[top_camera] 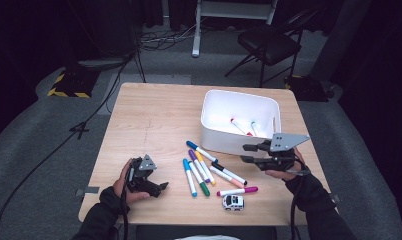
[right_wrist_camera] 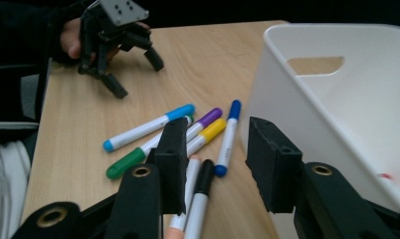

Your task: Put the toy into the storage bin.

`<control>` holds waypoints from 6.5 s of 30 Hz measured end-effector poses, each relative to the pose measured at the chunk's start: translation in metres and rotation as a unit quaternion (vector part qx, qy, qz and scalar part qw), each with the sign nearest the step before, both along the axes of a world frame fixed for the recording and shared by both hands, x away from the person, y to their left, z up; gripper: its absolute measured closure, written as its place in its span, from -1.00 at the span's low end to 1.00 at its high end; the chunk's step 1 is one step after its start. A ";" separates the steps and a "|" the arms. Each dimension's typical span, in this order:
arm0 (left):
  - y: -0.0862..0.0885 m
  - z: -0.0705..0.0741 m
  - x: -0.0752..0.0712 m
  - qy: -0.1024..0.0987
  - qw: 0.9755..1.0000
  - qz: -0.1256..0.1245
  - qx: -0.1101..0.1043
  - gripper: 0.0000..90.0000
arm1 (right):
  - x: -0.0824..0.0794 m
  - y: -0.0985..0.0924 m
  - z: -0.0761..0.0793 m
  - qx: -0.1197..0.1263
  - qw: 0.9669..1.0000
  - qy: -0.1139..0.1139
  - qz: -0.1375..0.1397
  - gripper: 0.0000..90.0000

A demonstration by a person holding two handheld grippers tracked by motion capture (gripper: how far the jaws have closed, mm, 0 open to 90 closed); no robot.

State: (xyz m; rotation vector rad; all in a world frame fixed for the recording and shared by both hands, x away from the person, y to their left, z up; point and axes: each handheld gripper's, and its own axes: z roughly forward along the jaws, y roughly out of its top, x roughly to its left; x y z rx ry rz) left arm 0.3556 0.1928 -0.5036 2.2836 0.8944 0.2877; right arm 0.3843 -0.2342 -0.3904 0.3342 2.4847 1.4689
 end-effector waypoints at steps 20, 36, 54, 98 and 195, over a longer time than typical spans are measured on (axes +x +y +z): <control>0.000 0.001 0.000 -0.006 1.000 0.000 0.004 -0.99 | 0.033 0.056 -0.090 -0.109 0.992 0.070 0.001 0.43; 0.001 0.001 0.000 -0.010 1.000 0.001 0.008 -0.99 | 0.048 0.056 -0.105 -0.114 0.989 0.089 -0.015 0.55; 0.001 0.001 0.000 -0.008 1.000 0.000 0.007 -0.99 | 0.036 0.047 -0.095 -0.104 0.992 0.076 -0.001 0.66; 0.000 0.000 0.000 0.002 1.000 0.000 -0.003 -0.99 | 0.022 0.003 0.054 -0.030 0.999 -0.034 -0.015 0.66; 0.000 0.001 0.000 -0.007 1.000 0.000 0.005 -0.99 | 0.012 0.003 0.015 -0.035 0.999 0.017 -0.012 0.39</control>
